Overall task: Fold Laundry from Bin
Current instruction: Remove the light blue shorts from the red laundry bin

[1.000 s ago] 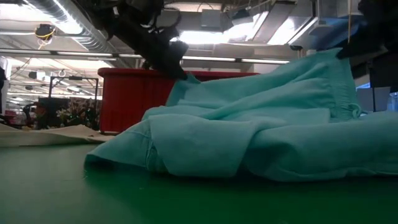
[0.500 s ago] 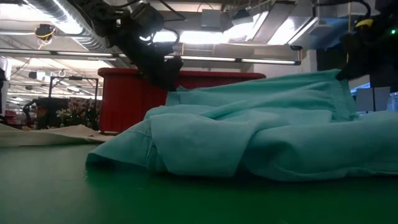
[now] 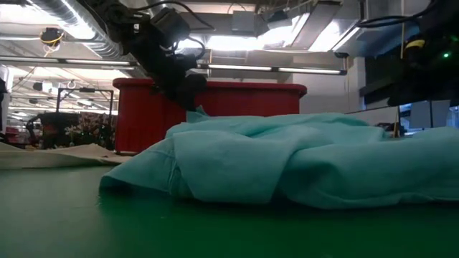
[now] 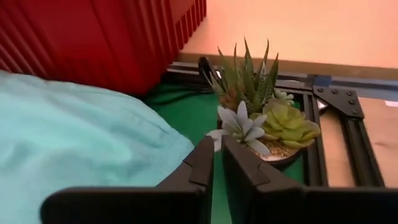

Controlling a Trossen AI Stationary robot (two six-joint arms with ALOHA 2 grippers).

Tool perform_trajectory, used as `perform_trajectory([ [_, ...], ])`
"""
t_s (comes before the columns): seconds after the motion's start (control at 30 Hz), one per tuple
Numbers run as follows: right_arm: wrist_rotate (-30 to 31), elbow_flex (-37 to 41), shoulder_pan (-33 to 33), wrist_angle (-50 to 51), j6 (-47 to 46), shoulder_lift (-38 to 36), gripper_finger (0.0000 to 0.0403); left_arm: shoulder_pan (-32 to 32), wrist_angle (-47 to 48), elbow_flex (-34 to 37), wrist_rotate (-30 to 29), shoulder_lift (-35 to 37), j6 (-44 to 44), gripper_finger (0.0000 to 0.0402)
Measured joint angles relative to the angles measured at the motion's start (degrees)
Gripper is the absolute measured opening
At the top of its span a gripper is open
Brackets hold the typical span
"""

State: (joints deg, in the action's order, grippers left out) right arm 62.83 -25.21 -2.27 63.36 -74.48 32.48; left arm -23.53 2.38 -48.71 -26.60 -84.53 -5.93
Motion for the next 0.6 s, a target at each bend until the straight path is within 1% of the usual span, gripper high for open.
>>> perform_trajectory([
  [0.1, 0.6, 0.0, 0.6, -0.5, 0.0, 0.0, 0.0032, 0.0, 0.0, 0.0, 0.3, 0.0, 0.0, 0.0001],
  [0.17, 0.6, 0.0, 1.0, -0.5, 1.0, 0.0, 0.0033, 0.0, -0.1, 0.0, 0.5, 0.0, 0.0, 0.0011],
  [0.23, -0.8, 0.0, 1.7, -0.5, 2.2, 0.0, 0.0033, 0.0, -0.1, 0.0, 0.9, 0.0, -0.1, 0.003],
  [0.3, -2.7, -0.1, 2.6, -0.9, 3.1, 0.0, 0.0033, 0.0, -0.3, 0.0, 1.1, 0.0, -0.1, 0.0055],
  [0.47, -5.3, -0.1, 5.1, -3.6, 7.5, 0.0, 0.0035, 0.0, -0.4, 0.0, 1.2, 0.0, 0.0, 0.0121],
  [0.6, -8.1, -0.1, 7.0, -6.5, 12.2, 0.0, 0.0057, 0.0, -0.6, -0.1, 2.0, 0.5, 0.0, 0.0161],
])
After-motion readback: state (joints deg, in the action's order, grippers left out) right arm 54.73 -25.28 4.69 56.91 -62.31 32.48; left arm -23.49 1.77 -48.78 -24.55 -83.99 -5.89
